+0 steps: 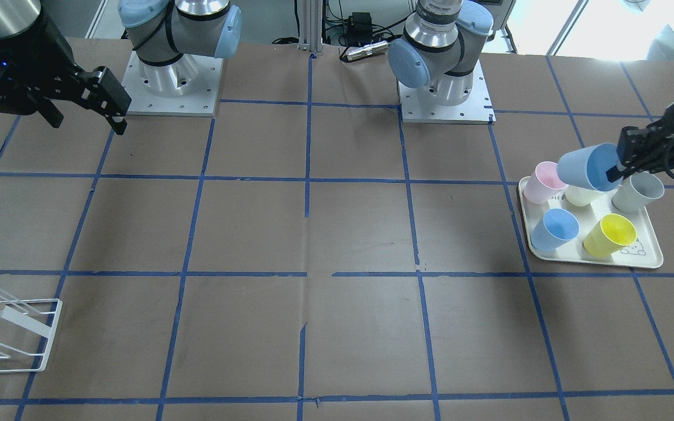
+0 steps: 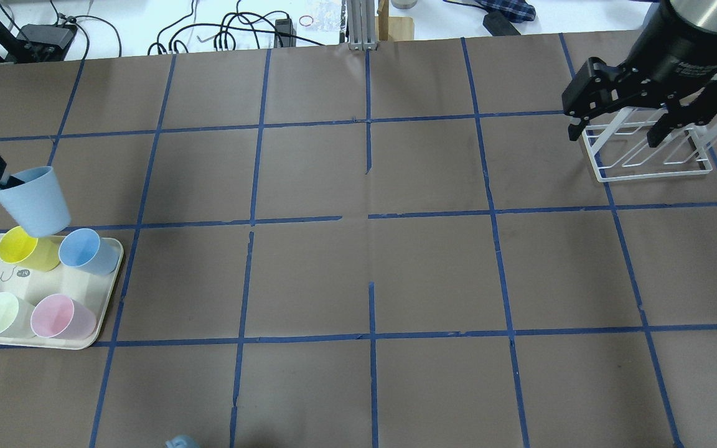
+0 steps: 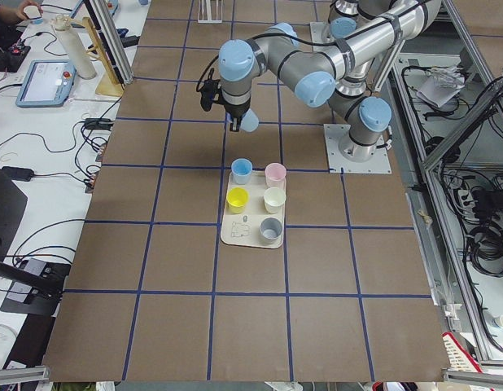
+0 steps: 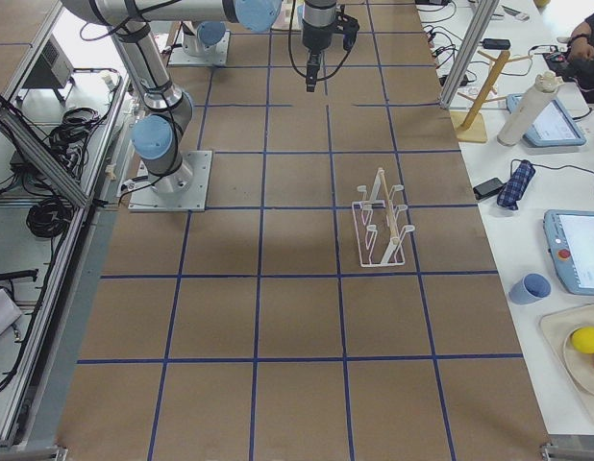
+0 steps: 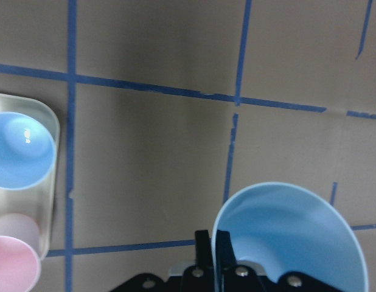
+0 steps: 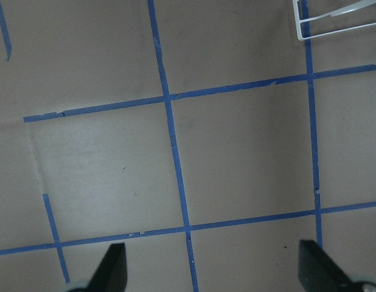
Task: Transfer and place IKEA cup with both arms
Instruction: 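Carry the cup with the left gripper down beside the cup tray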
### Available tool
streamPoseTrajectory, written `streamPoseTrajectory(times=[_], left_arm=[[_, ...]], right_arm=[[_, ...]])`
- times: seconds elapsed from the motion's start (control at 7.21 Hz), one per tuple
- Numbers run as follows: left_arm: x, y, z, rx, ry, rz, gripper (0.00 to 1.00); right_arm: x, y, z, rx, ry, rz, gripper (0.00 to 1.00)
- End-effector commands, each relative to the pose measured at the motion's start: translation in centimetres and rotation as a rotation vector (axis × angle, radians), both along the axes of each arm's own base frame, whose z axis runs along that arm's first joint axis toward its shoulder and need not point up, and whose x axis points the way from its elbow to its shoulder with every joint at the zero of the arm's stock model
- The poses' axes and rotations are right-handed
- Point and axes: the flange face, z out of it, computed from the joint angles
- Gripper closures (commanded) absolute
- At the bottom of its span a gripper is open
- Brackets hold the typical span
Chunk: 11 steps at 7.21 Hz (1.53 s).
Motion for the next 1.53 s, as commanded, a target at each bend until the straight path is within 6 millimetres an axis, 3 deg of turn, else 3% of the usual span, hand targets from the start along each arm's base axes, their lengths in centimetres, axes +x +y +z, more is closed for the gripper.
streamPoseTrajectory(times=[0.0, 0.28, 0.42, 0.69, 0.83, 1.11, 1.25, 1.39], left_arm=[[10.6, 1.9, -2.9, -0.094, -0.031, -0.155, 1.0], [15.7, 0.2, -5.8, -0.229, 0.006, -0.329, 1.0], [19.1, 0.9, -7.0, -0.266, 0.024, -0.346, 1.0], [22.5, 0.1, -9.8, -0.296, -0.013, -0.405, 1.0], [24.2, 0.4, -12.2, -0.309, 0.001, -0.443, 1.0], [24.7, -0.2, -16.8, -0.324, 0.075, -0.437, 1.0], [24.6, 0.1, -18.8, -0.345, 0.074, -0.518, 1.0], [25.0, 0.1, -19.1, -0.353, 0.048, -0.533, 1.0]], right_arm=[[2.6, -1.8, -1.5, -0.037, 0.037, 0.034, 0.0], [3.3, -2.2, -1.5, -0.068, 0.045, 0.049, 0.0], [3.9, -2.1, -1.4, -0.071, 0.042, 0.06, 0.0], [4.9, -1.9, -1.8, -0.07, 0.045, 0.081, 0.0], [5.1, -1.9, -1.7, -0.067, 0.035, 0.081, 0.0], [6.4, -2.2, -2.1, -0.08, 0.028, 0.108, 0.0], [6.6, -2.2, -2.0, -0.086, 0.029, 0.118, 0.0], [6.8, -2.2, -2.2, -0.082, 0.022, 0.119, 0.0]])
